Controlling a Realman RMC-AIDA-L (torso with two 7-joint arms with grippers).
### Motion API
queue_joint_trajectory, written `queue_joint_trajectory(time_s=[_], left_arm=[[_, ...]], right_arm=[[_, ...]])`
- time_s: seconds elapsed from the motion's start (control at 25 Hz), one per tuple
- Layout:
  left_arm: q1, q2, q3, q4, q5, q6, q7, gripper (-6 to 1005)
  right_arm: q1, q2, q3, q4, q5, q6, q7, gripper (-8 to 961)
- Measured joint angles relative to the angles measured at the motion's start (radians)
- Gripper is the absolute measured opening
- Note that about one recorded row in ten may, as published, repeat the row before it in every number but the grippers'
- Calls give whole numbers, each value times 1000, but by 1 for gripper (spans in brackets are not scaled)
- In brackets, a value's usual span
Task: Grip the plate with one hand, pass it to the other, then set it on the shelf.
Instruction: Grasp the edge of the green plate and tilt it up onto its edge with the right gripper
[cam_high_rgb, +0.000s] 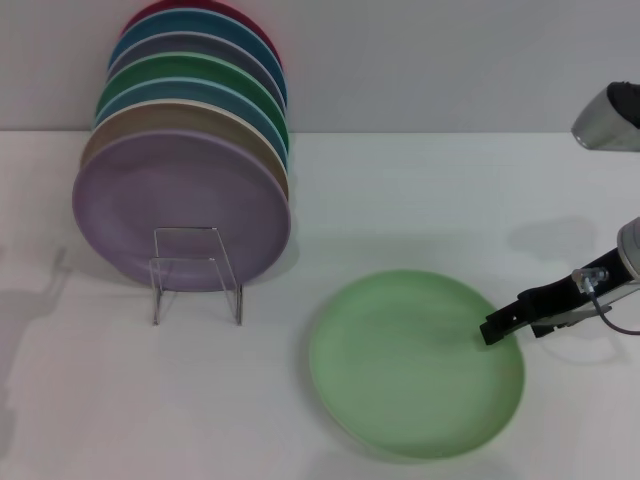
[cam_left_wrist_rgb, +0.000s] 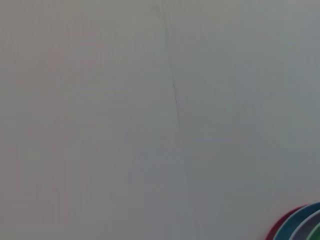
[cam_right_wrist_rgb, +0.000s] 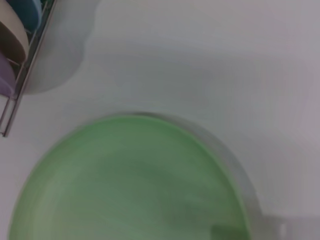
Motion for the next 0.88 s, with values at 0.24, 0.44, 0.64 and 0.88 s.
queue_joint_trajectory(time_s=[0.24, 0.44, 0.64, 0.88], left_arm=[[2, 0, 3, 0, 0, 0, 0, 796], [2, 0, 3, 0, 0, 0, 0, 796], [2, 0, 4, 0, 0, 0, 0, 796], [1, 0, 3, 0, 0, 1, 0, 796]], right_arm=[[10, 0, -15, -39, 0, -22, 0, 730], [13, 0, -27, -52, 0, -27, 0, 726], [13, 0, -27, -64, -4, -34, 0, 722], [16, 0, -37, -70, -6, -39, 0, 718]])
